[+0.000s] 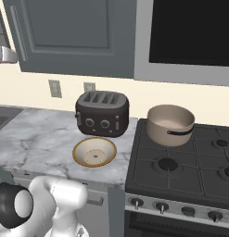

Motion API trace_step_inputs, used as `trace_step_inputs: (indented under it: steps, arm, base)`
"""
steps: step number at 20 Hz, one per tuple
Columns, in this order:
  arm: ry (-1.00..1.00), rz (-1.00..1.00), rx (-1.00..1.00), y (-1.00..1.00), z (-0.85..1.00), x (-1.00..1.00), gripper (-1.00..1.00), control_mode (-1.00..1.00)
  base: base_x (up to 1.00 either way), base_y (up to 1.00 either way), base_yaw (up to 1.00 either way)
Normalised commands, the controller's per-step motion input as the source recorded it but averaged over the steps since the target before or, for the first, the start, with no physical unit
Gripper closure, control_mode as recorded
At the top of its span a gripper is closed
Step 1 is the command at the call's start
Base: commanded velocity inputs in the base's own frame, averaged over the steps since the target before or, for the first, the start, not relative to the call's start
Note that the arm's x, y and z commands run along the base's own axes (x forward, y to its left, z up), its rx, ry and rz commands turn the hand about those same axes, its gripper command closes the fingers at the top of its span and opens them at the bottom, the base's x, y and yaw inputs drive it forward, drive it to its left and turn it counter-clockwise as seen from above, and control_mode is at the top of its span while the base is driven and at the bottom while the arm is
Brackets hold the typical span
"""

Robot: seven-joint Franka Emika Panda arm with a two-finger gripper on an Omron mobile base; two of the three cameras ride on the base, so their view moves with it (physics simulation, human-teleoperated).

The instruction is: Open the cabinet and move the ladle to the pot. Then close the cabinet.

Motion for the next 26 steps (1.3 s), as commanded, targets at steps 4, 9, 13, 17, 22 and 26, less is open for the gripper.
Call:
trace_step_inputs:
  steps: [4,9,13,17,22,26]
  arm:
    - [-0.03,0.00,0.00,0.09,0.25,0.10,-1.00,-1.00]
    - [-0.12,0.02,0.00,0.02,0.21,0.14,-1.00,-1.00]
    - [-0.24,0.04,0.00,0.00,0.07,0.13,-1.00,-1.00]
    - [-0.26,0.02,0.00,0.00,0.01,0.13,-1.00,-1.00]
    - [-0.14,0.00,0.00,0.00,0.03,0.15,-1.00,-1.00]
    - [-0.13,0.00,0.00,0.00,0.04,0.16,-1.00,-1.00]
  base:
    - [0.00,0.00,0.00]
    - [0.00,0.00,0.00]
    - [0.00,0.00,0.00]
    - [0.00,0.00,0.00]
    - [0.00,0.00,0.00]
    - [0.00,0.00,0.00]
